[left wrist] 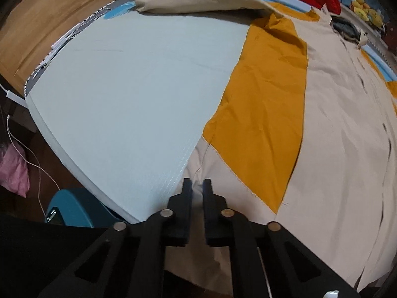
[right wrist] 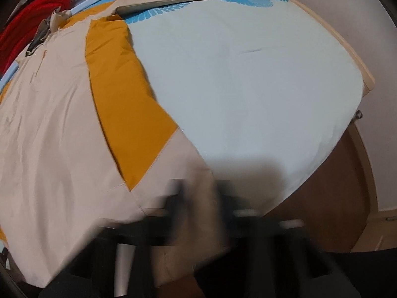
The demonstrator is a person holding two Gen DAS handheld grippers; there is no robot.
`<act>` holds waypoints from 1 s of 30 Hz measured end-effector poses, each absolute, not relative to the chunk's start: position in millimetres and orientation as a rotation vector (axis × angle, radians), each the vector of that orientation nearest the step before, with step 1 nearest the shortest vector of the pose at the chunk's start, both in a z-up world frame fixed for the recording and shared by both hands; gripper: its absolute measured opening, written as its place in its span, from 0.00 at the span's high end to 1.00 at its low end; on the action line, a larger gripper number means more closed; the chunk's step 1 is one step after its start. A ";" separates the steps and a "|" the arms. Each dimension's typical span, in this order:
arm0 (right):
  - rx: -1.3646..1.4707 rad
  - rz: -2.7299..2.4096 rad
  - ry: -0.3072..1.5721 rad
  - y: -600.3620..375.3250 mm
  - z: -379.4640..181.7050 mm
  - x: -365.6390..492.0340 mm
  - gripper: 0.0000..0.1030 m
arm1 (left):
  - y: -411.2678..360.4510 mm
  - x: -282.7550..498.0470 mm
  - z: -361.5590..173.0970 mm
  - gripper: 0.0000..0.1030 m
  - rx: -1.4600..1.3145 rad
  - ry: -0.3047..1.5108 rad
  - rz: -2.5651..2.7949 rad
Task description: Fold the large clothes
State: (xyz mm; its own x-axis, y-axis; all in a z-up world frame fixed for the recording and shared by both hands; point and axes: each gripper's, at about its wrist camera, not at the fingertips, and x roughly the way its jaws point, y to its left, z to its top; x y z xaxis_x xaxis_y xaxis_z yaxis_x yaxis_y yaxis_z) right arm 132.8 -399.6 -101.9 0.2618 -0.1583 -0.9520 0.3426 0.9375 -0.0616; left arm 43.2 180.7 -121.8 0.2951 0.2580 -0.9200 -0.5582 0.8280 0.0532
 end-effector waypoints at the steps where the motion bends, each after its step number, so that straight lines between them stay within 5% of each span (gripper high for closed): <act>1: 0.166 -0.344 1.245 -399.6 -98.1 130.8 0.96 | 181.4 40.0 -121.1 0.97 -0.292 1.146 0.556; 7: 0.126 -0.386 1.195 -392.7 -76.6 109.9 0.98 | 180.0 21.2 -122.2 1.00 -0.246 1.166 0.585; 13: 0.080 -0.440 1.251 -386.5 -86.4 122.3 0.95 | 174.0 26.5 -134.8 0.90 -0.134 1.194 0.664; 14: 0.054 -0.466 1.218 -383.4 -80.0 122.1 0.94 | 169.6 27.4 -128.0 0.90 -0.104 1.143 0.646; 17: -0.011 -0.505 1.089 -372.0 -55.5 116.6 0.84 | 152.9 34.0 -117.1 0.66 -0.080 1.042 0.524; 22: -0.029 -0.287 1.027 -334.0 -47.2 125.1 0.53 | 130.5 55.3 -153.5 0.65 -0.195 1.176 0.354; 26: -0.040 -0.167 1.309 -312.9 -102.7 135.2 0.53 | 124.6 60.8 -171.6 0.61 -0.189 1.237 0.356; 30: -0.012 -0.179 1.214 -303.1 -79.9 139.8 0.53 | 117.4 64.5 -153.1 0.60 -0.157 1.150 0.341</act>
State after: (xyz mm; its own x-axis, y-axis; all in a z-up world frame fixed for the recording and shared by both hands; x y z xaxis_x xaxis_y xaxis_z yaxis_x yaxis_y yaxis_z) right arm 139.8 -303.1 -79.9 0.3365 -0.1437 -0.9307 0.1311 0.9858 -0.1048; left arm 64.5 117.4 -153.1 0.3642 0.1842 -0.9129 -0.3438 0.9376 0.0520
